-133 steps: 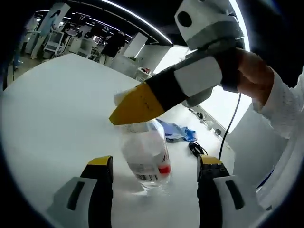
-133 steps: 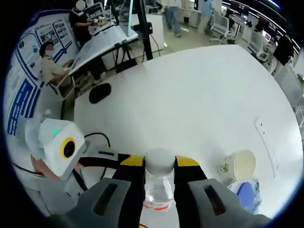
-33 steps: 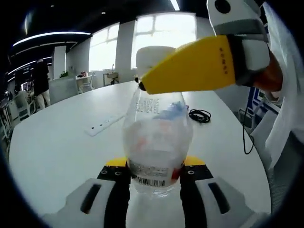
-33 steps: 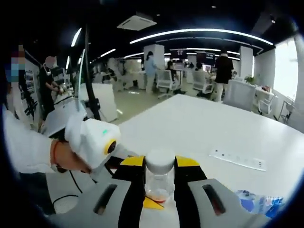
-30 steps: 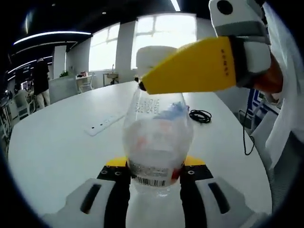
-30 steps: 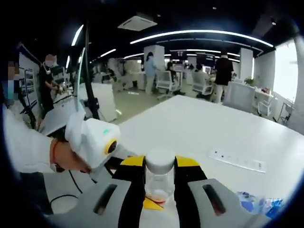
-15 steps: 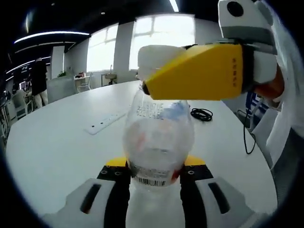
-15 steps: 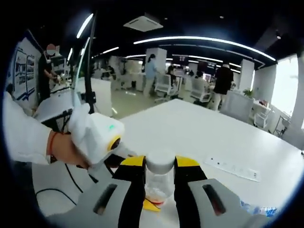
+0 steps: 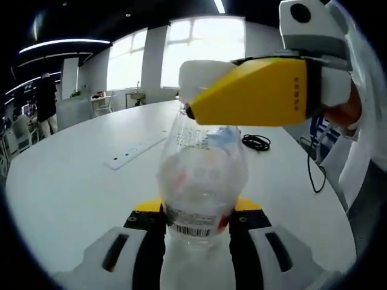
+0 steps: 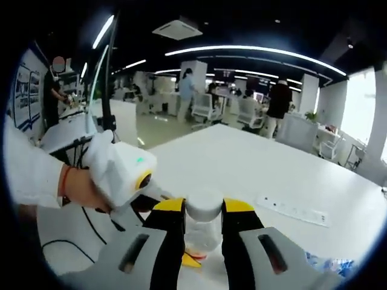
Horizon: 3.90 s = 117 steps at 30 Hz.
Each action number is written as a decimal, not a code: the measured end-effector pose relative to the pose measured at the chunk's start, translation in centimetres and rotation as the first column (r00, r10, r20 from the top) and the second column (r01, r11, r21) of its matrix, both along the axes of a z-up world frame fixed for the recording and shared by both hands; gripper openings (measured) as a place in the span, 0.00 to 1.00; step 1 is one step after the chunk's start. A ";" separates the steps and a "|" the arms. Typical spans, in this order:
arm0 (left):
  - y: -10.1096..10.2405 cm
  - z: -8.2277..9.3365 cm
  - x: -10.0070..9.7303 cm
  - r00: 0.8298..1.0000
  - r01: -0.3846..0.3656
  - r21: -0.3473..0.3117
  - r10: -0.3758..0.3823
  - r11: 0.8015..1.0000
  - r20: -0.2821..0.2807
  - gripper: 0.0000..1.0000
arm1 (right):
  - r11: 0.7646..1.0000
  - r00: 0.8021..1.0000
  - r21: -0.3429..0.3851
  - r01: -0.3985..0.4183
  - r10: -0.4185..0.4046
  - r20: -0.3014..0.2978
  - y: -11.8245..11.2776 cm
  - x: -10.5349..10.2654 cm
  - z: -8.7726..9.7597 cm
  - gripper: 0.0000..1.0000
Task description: Arrange the tabletop items into an orderly group along one side of the table until the central work area is clear of visible clutter.
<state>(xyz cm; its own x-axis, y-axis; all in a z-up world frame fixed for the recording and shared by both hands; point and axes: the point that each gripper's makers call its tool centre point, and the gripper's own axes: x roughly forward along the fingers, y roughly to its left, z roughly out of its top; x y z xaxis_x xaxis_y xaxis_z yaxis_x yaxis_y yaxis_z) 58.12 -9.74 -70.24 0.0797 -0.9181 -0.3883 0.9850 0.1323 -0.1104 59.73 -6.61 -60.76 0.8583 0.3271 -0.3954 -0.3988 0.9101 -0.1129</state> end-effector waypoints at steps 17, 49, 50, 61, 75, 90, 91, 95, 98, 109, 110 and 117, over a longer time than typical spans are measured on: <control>-0.2 0.0 0.6 1.000 -0.006 -0.013 0.005 1.000 -0.014 0.41 | 1.000 1.000 0.029 0.009 -0.009 -0.001 -0.4 0.7 -0.1 0.21; 0.8 1.1 0.2 0.986 -0.126 -0.032 0.121 0.992 -0.117 0.57 | 0.998 0.999 0.054 -0.023 0.025 -0.024 -2.9 -0.4 0.3 0.43; 0.9 1.3 0.1 0.983 -0.135 -0.036 0.129 0.990 -0.128 0.59 | 0.998 0.999 0.055 -0.025 0.027 -0.027 -3.3 -0.6 0.2 0.44; 1.8 2.4 -0.6 0.971 -0.189 -0.025 0.183 0.982 -0.151 0.68 | 0.996 0.998 0.086 -0.036 0.040 -0.051 -6.5 -2.0 0.1 0.52; 3.0 4.1 -2.6 0.959 -0.249 -0.019 0.244 0.968 -0.146 0.74 | 0.993 0.991 0.107 -0.043 0.056 -0.125 -11.3 -5.9 -1.3 0.67; 4.1 6.4 -6.1 0.942 -0.312 -0.009 0.308 0.950 -0.136 0.75 | 0.997 0.994 0.076 -0.006 0.014 -0.113 -17.2 -10.2 -0.2 0.70; 4.1 6.6 -6.4 0.941 -0.316 -0.011 0.312 0.949 -0.135 0.75 | 0.997 0.994 0.074 -0.003 0.012 -0.113 -17.6 -10.6 -0.1 0.71; 4.3 7.5 -7.4 0.937 -0.329 -0.010 0.325 0.944 -0.125 0.75 | 0.997 0.993 0.070 0.009 -0.001 -0.117 -19.2 -12.1 0.0 0.71; 4.4 7.9 -8.3 0.935 -0.338 -0.006 0.335 0.941 -0.116 0.75 | 0.997 0.993 0.074 0.026 -0.017 -0.120 -20.4 -13.4 0.2 0.72; 4.0 9.5 -12.6 0.929 -0.359 -0.005 0.357 0.933 -0.102 0.75 | 0.991 0.989 0.090 0.099 -0.088 -0.118 -25.6 -19.6 1.1 0.72; 3.9 9.6 -13.1 0.929 -0.360 -0.003 0.358 0.933 -0.098 0.75 | 0.990 0.989 0.089 0.105 -0.094 -0.117 -25.9 -20.2 1.2 0.72; 3.2 10.5 -15.5 0.927 -0.369 -0.006 0.367 0.930 -0.081 0.75 | 0.988 0.984 0.061 0.141 -0.132 -0.122 -29.2 -24.6 1.3 0.73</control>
